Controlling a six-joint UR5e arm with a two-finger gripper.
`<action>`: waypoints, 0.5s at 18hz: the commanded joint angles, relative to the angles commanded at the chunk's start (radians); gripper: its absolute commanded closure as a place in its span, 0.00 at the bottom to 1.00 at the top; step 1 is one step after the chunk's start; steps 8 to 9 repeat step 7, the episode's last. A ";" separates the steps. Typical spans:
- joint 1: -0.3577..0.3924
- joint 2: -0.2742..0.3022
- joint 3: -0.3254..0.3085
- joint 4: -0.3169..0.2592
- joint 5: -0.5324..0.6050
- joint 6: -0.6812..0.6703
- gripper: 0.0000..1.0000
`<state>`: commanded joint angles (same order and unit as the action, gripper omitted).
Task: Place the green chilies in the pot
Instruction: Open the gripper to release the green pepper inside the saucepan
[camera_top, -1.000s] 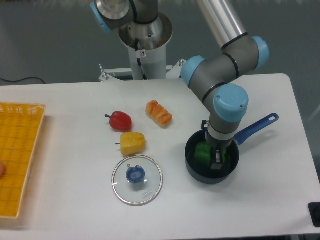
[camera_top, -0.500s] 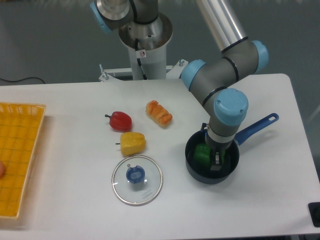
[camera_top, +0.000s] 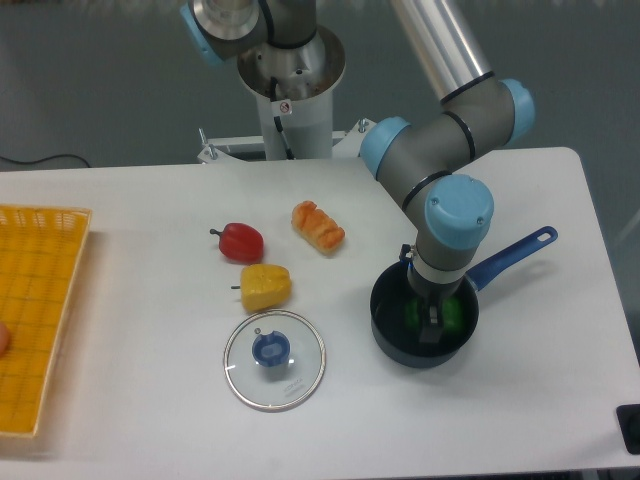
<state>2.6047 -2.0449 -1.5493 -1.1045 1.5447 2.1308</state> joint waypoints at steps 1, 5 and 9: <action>-0.006 0.011 0.003 0.000 -0.002 -0.020 0.00; -0.051 0.028 0.020 0.002 -0.003 -0.123 0.00; -0.072 0.040 0.025 0.017 -0.005 -0.144 0.00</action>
